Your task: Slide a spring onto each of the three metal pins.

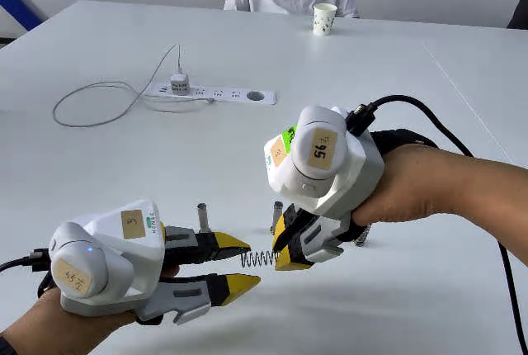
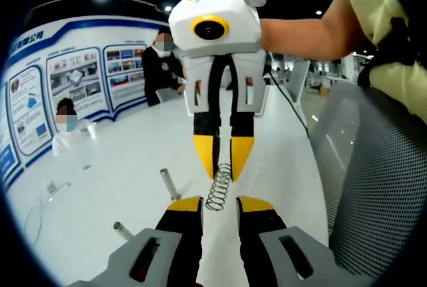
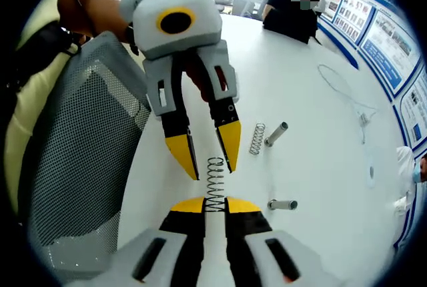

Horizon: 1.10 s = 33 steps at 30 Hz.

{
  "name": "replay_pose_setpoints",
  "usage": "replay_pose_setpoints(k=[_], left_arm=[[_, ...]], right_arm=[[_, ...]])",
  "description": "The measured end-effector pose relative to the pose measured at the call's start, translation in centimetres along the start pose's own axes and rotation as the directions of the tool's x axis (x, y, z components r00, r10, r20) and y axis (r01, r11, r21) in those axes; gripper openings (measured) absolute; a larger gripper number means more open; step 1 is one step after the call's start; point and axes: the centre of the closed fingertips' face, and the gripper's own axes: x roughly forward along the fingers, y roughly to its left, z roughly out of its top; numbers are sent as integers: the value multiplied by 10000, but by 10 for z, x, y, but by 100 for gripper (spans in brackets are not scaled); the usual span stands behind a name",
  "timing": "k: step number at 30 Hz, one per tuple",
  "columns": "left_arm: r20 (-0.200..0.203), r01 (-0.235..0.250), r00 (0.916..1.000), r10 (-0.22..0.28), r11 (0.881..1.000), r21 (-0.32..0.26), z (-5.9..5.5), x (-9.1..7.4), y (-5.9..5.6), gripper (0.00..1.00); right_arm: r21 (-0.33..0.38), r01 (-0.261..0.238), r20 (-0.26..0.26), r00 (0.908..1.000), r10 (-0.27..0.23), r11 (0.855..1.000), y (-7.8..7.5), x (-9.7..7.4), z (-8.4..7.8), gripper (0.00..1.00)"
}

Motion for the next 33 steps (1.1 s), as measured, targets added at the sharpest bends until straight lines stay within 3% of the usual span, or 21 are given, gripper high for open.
replay_pose_setpoints(k=[13, 24, 33], left_arm=[[15, 158, 9999, -158, 9996, 233, 1, 1, -5, 12], [31, 377, 9993, -378, 9987, 329, 2, 3, -10, 10], [342, 435, 9984, -441, 9989, 172, 10, 2, -10, 10]], right_arm=[[-347, -127, -35, 9999, 126, 9993, 6, 0, -1, 12], [-90, -198, -25, 9998, 198, 9998, 7, 1, -4, 13], [133, -257, -31, 9997, 257, 9996, 6, 4, -10, 15]])
